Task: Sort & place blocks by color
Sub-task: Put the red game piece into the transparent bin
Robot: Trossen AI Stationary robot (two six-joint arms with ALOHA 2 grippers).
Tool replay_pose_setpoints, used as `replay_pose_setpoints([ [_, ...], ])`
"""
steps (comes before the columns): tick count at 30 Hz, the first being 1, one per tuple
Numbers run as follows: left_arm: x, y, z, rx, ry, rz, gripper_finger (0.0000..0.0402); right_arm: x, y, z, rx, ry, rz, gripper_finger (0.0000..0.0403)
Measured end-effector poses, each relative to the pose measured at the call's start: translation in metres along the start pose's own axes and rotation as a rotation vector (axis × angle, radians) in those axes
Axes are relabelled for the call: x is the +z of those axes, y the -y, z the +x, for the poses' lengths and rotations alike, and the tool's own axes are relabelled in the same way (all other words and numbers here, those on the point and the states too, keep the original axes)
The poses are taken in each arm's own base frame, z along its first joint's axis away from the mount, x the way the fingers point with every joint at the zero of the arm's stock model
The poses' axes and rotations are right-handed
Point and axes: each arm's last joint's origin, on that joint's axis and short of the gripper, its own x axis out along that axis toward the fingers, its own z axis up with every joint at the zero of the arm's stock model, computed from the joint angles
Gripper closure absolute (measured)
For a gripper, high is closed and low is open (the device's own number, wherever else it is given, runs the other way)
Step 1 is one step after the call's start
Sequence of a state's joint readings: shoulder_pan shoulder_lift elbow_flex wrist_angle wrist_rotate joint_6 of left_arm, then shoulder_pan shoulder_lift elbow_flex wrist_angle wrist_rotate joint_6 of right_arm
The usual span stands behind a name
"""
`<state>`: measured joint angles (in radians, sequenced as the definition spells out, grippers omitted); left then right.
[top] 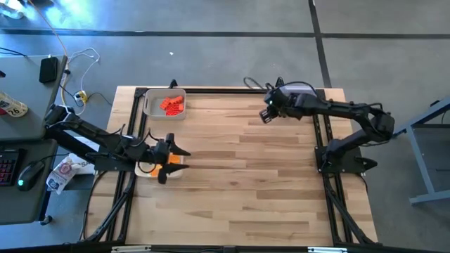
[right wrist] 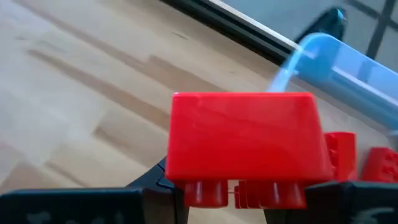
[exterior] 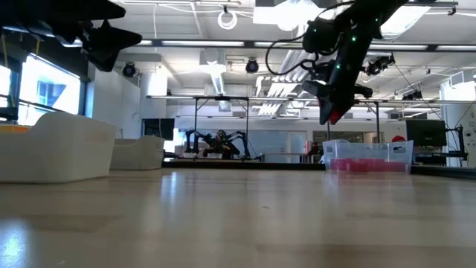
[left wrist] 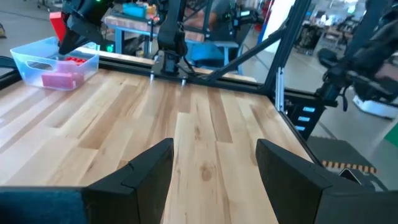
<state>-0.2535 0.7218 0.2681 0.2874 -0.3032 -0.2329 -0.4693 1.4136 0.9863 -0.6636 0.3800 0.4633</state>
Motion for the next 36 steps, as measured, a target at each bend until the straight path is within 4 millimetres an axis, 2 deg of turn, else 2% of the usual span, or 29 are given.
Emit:
replay_pose_setpoints([
  [11, -0.025, -0.012, -0.021, -0.019, 0.080, -0.012, 0.0184, 0.012, 0.055, 0.017, -0.127, -0.085, 0.188, 0.0286],
  [17, -0.037, -0.018, -0.027, -0.002, 0.101, 0.009, 0.0184, 0.015, 0.078, 0.026, -0.115, -0.138, 0.278, 0.0286],
  [21, -0.044, -0.021, -0.029, -0.006, 0.146, 0.015, 0.0184, 0.013, 0.085, 0.042, -0.111, -0.215, 0.307, 0.0286],
  [28, -0.039, -0.020, -0.030, -0.009, 0.190, 0.101, 0.0184, 0.007, 0.086, 0.068, -0.146, -0.313, 0.298, 0.0285],
  [36, -0.038, -0.028, -0.029, 0.016, 0.192, 0.233, 0.0184, 0.006, 0.086, 0.070, -0.146, -0.316, 0.258, 0.0183],
])
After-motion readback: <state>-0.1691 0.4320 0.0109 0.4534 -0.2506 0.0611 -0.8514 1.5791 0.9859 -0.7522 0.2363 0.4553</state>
